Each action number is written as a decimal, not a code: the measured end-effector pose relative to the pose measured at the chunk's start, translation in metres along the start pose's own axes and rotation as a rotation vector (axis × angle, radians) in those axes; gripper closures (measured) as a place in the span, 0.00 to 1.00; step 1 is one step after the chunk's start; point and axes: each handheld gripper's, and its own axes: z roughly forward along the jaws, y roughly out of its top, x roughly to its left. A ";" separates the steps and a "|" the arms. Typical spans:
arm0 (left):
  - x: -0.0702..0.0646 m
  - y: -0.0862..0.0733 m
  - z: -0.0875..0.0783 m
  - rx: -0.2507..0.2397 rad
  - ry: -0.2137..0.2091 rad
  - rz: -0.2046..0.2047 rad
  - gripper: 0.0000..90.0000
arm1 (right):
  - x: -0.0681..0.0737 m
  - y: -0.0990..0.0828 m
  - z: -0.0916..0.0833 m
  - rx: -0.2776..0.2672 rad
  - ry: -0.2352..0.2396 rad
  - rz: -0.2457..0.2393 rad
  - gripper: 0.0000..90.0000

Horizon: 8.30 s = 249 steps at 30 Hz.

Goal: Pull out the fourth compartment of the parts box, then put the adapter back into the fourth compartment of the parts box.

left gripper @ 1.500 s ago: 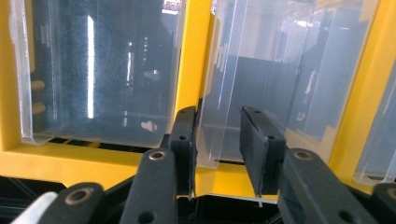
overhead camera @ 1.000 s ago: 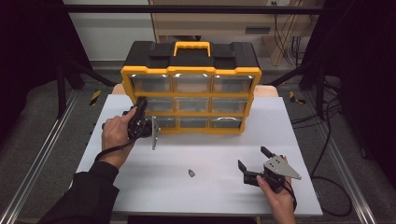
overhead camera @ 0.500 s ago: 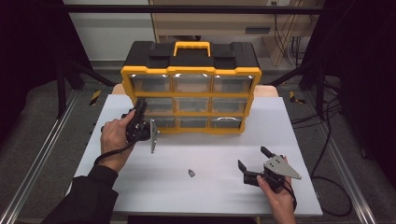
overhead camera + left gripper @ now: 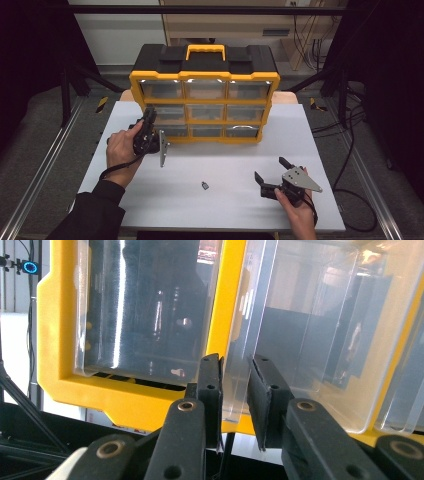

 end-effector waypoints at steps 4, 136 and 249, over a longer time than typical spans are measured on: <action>0.000 0.000 -0.002 -0.005 0.001 -0.003 0.85 | 0.000 0.000 0.000 0.001 -0.001 0.000 0.03; -0.004 0.003 -0.067 -0.033 0.020 -0.080 0.83 | 0.003 0.000 0.001 0.000 0.007 -0.008 0.03; -0.047 -0.083 -0.115 0.063 -0.174 -1.250 0.09 | 0.091 0.052 0.069 0.493 0.113 0.025 0.09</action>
